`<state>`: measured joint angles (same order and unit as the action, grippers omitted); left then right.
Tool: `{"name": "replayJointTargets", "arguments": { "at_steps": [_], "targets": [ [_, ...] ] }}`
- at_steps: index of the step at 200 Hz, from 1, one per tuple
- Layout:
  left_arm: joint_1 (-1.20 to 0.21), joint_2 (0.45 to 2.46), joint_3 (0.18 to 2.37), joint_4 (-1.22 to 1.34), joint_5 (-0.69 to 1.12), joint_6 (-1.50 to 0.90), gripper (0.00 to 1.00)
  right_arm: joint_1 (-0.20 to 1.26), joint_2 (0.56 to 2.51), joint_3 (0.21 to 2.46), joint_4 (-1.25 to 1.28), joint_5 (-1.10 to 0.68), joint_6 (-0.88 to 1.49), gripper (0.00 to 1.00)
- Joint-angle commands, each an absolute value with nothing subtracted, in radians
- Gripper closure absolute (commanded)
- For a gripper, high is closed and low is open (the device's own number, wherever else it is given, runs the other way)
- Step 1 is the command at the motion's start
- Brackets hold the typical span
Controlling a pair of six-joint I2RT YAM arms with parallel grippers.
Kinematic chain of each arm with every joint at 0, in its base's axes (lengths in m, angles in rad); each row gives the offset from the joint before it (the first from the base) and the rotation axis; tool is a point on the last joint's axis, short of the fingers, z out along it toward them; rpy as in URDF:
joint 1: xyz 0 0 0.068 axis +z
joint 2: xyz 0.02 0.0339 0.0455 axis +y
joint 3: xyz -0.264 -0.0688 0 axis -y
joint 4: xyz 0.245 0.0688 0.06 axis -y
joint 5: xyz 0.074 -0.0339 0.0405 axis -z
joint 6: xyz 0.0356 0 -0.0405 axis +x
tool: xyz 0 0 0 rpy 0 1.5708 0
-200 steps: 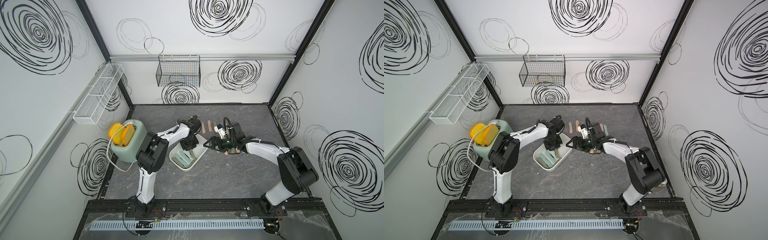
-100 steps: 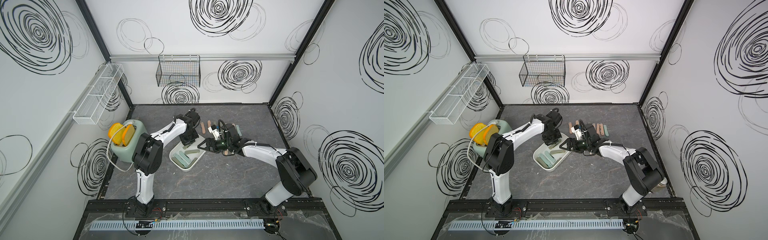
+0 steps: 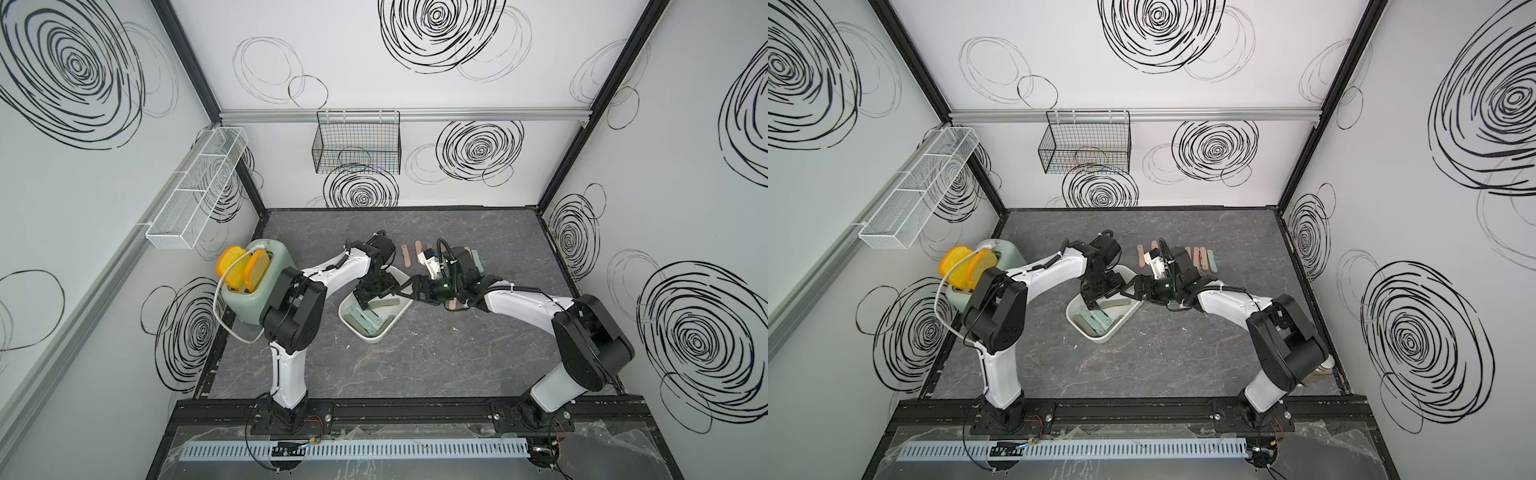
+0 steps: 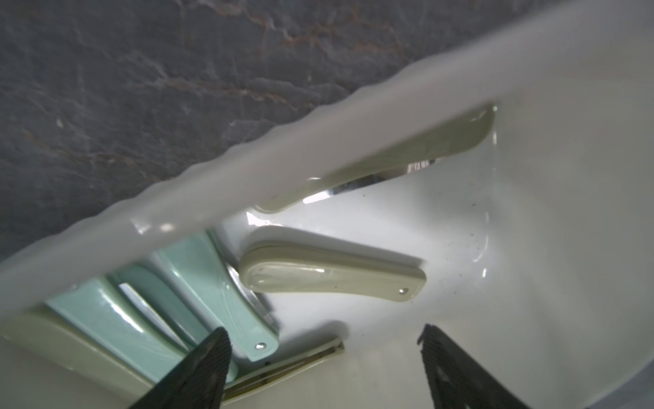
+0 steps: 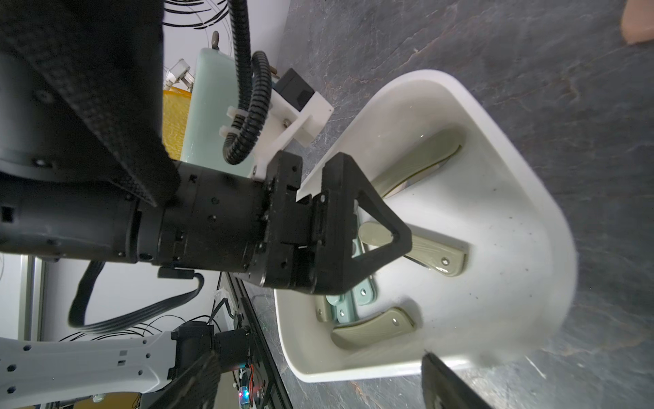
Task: Take the fruit knife out of the storage box
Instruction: Pick up the fruit knife from the storage box.
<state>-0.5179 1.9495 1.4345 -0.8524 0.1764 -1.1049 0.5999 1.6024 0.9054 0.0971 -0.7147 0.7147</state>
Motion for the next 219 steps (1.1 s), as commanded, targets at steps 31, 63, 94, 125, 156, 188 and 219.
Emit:
{"name": "replayJointTargets", "arguments": {
  "at_steps": [31, 63, 94, 125, 156, 188, 219],
  "targets": [
    [-0.543, 1.996, 1.491, -0.865, 0.173, -1.286, 0.16, 0.591, 1.577, 0.899, 0.067, -0.694, 0.686, 0.08],
    [-0.549, 2.023, 1.519, -0.883, 0.173, -1.367, 0.20, 0.566, 1.568, 0.885, 0.062, -0.696, 0.680, 0.08],
    [-0.549, 2.050, 1.539, -0.877, 0.192, -1.396, 0.22, 0.530, 1.533, 0.874, 0.038, -0.703, 0.655, 0.08],
    [-0.551, 2.068, 1.546, -0.881, 0.182, -1.403, 0.22, 0.486, 1.478, 0.853, 0.017, -0.705, 0.627, 0.07],
    [-0.551, 2.089, 1.526, -0.859, 0.165, -1.417, 0.24, 0.447, 1.443, 0.851, 0.000, -0.720, 0.608, 0.07],
    [-0.551, 2.118, 1.503, -0.825, 0.164, -1.427, 0.25, 0.419, 1.416, 0.841, -0.023, -0.727, 0.586, 0.06],
    [-0.549, 2.147, 1.492, -0.821, 0.175, -1.430, 0.28, 0.394, 1.398, 0.828, -0.041, -0.736, 0.571, 0.06]
  ]
}}
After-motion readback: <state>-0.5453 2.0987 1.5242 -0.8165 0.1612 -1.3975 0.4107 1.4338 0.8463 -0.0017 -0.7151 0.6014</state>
